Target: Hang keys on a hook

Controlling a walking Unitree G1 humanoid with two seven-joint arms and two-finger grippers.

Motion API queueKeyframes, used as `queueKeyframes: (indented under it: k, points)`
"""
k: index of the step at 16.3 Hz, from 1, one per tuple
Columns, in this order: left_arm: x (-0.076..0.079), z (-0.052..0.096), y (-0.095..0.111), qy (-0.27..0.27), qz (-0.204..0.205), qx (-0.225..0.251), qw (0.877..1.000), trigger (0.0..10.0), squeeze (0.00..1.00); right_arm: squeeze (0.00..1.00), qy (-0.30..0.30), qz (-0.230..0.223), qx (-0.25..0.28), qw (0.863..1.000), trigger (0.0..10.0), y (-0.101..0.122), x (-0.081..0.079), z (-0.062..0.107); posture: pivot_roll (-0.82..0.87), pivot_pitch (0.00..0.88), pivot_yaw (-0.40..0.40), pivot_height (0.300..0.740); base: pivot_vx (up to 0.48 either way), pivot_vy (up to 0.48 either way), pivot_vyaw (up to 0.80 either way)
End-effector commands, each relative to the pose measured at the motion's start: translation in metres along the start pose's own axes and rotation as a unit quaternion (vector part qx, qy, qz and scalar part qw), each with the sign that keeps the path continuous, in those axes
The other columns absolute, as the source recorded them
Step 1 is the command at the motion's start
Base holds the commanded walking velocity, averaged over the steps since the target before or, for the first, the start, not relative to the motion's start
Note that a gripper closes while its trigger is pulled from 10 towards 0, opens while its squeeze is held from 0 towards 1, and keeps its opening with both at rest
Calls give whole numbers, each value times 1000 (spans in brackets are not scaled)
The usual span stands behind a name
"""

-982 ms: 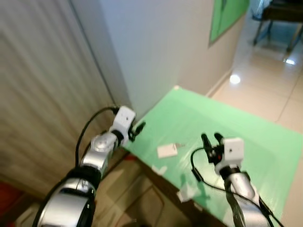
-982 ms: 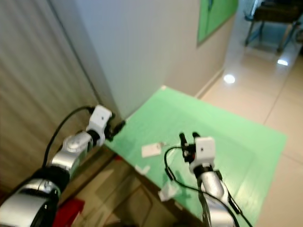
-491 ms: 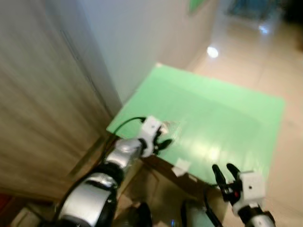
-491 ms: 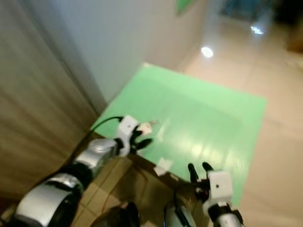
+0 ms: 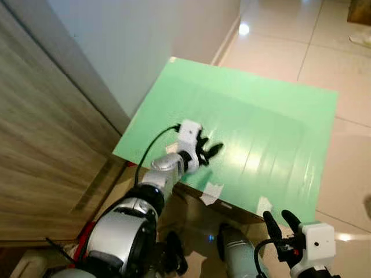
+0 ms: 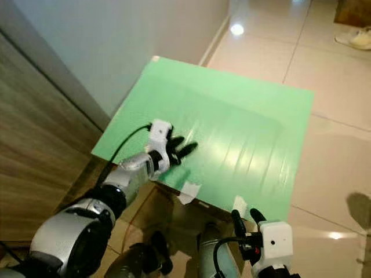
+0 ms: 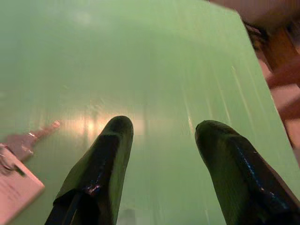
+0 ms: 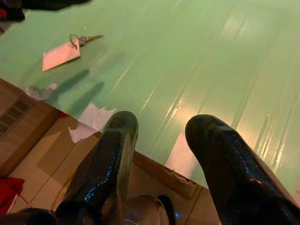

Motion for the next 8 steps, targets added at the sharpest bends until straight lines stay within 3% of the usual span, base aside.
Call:
queueKeyframes:
  k: [1, 4, 8]
  points:
    - [-9, 4, -5, 34, 13, 1, 999, 10000, 0, 0, 0, -6, -15, 1000, 10000, -4, -2, 6, -567, 314, 160, 731, 0, 0, 0]
    - [-7, 3, -12, 62, 0, -4, 998, 10000, 0, 0, 5, -5, -21, 1000, 10000, -5, -6, 11, -576, 325, 161, 731, 0, 0, 0]
    - [-8, 4, -24, 110, -54, -25, 992, 10000, 0, 0, 4, -8, -31, 999, 10000, -5, -12, 22, -600, 348, 168, 731, 0, 0, 0]
Point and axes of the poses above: a point about 5 cm out from each wrist's last joint towards the gripper, its own z axis pointing back from the gripper into the wrist, its own y axis along the axis of the wrist's last joint, x = y × z, the point moved 2 cm from there along -z, pointing out of the wrist towards the gripper
